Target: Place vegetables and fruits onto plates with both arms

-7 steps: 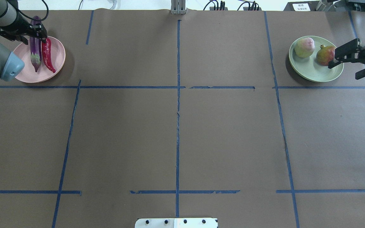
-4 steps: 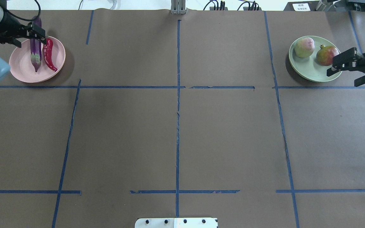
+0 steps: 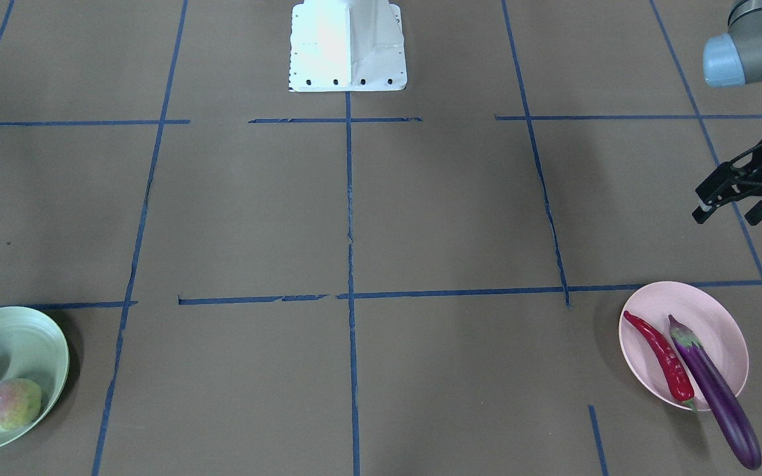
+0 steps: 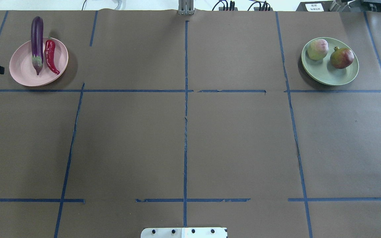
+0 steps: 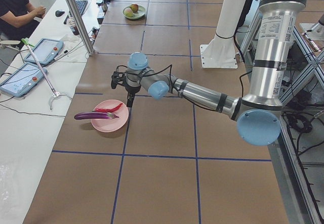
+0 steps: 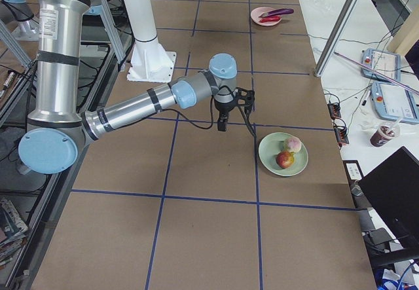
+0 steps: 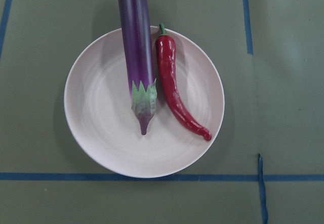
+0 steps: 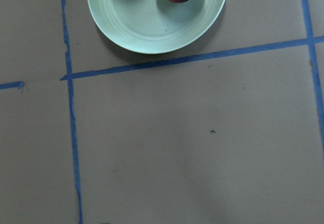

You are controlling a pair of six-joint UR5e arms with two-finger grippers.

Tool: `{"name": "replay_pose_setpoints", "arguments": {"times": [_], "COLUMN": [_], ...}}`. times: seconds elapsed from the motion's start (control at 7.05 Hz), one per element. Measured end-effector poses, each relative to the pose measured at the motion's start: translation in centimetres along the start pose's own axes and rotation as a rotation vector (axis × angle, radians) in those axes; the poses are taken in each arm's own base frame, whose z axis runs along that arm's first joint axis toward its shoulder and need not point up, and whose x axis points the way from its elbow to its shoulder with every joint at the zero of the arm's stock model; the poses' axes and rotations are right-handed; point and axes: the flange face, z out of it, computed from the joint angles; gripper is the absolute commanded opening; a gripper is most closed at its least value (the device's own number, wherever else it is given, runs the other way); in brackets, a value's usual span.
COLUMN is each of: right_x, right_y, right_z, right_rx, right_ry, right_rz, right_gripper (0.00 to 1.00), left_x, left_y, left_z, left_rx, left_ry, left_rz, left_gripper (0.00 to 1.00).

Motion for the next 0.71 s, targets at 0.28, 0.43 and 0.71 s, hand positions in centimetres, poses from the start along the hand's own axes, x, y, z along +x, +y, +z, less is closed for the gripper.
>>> {"name": "replay_pose_setpoints", "arguments": {"times": [0.28, 0.43, 0.71], "right_x": [7.0, 9.2, 11.8], "right_y": [2.8, 4.0, 5.3], "right_z": [-0.8, -0.5, 0.6], "right_rx": [-0.007, -0.025, -0.062], "right_ry": [0.035, 0.045, 0.056], "right_rz": [-0.118, -0.159, -0.194], "right_gripper": [1.0, 1.0, 1.0], "left_x": [-6.4, -9.5, -15.0], "left_y": [2.0, 2.4, 4.8], "left_z": [-2.4, -4.1, -6.1], "left_rx": [-0.054, -0.107, -0.24], "left_ry": [-0.084, -0.113, -0.116], "left_rz": [0.146, 0.189, 0.23], "left_gripper": [1.0, 1.0, 1.0]}}
